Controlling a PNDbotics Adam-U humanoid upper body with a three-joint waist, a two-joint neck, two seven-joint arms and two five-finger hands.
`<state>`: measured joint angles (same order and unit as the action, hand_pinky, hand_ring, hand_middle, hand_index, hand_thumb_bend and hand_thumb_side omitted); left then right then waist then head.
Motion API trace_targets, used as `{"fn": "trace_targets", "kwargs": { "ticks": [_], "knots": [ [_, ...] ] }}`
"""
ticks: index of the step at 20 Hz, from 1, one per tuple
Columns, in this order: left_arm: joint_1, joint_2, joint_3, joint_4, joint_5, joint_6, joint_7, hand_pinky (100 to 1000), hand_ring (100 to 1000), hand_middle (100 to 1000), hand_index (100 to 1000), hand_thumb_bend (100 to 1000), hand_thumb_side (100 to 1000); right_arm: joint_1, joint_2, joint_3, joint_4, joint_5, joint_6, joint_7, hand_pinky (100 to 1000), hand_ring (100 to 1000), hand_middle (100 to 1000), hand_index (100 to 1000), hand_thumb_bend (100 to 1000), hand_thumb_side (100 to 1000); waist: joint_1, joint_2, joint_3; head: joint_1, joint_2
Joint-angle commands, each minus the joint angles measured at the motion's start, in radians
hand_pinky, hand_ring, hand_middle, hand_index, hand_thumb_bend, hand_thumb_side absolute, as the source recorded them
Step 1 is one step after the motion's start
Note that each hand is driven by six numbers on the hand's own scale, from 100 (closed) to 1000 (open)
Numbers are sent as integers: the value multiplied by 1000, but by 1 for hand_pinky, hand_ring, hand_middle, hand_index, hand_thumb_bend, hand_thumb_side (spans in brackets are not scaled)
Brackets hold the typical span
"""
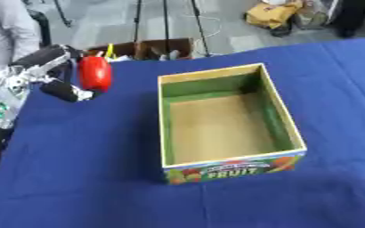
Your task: Pick up objects on the table and place them in the box.
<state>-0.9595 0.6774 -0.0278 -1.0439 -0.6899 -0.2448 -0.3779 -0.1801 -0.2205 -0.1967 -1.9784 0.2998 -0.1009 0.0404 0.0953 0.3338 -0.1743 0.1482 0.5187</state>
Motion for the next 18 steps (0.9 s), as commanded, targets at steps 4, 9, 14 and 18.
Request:
{"fn": "trace_targets", "kwargs": {
  "ticks": [4, 9, 14, 18],
  "knots": [
    [-37, 27, -35, -130, 81, 31, -48, 135, 352, 396, 582, 100, 367, -2, -9, -1, -11, -28, 10, 2, 288, 199, 237, 373, 100, 860, -8, -45, 12, -22, 27],
    [-70, -5, -77, -226, 142, 64, -101, 137, 352, 392, 576, 100, 375, -2, -10, 4, -10, -39, 15, 8, 288, 200, 238, 372, 100, 858, -7, -61, 15, -28, 41],
    [-114, -80, -112, -286, 163, 102, -128, 130, 347, 383, 565, 100, 387, 0, -10, 5, -9, -44, 17, 9, 288, 199, 238, 372, 100, 857, -6, -71, 12, -33, 52],
    [-137, -130, -144, -307, 162, 111, -153, 130, 347, 381, 561, 100, 385, -2, -11, 6, -9, -45, 19, 10, 288, 199, 237, 372, 100, 856, -3, -74, 8, -32, 54]
  ]
}}
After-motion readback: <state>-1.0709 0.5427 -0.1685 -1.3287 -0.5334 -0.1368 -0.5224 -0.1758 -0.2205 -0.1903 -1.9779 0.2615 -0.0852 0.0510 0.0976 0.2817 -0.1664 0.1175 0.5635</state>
